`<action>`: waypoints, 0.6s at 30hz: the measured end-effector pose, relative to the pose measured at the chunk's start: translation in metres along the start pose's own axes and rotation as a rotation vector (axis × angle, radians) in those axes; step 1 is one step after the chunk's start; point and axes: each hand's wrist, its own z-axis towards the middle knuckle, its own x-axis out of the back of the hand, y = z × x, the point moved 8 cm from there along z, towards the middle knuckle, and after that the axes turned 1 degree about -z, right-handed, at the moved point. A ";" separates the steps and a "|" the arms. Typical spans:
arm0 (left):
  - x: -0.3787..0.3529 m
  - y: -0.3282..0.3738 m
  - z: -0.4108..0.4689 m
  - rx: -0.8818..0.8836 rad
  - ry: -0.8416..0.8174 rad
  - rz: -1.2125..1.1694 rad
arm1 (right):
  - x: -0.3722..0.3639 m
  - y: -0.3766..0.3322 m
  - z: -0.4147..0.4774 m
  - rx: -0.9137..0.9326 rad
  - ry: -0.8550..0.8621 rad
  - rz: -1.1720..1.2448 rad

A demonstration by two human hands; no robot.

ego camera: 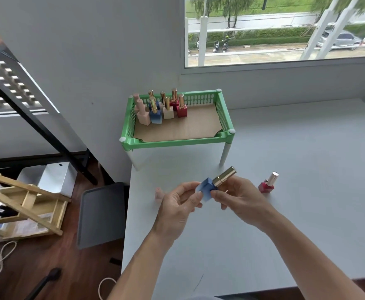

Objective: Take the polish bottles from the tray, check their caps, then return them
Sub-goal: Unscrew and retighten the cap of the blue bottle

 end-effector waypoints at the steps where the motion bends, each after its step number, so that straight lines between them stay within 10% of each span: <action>1: 0.000 -0.004 0.001 0.007 0.005 -0.007 | -0.002 0.004 0.001 -0.011 -0.004 -0.005; 6: 0.002 -0.032 0.007 0.056 0.063 0.058 | -0.005 0.030 0.011 -0.058 0.036 -0.059; 18: 0.021 -0.098 -0.004 0.025 0.175 1.101 | -0.023 0.073 0.047 -0.080 0.059 -0.438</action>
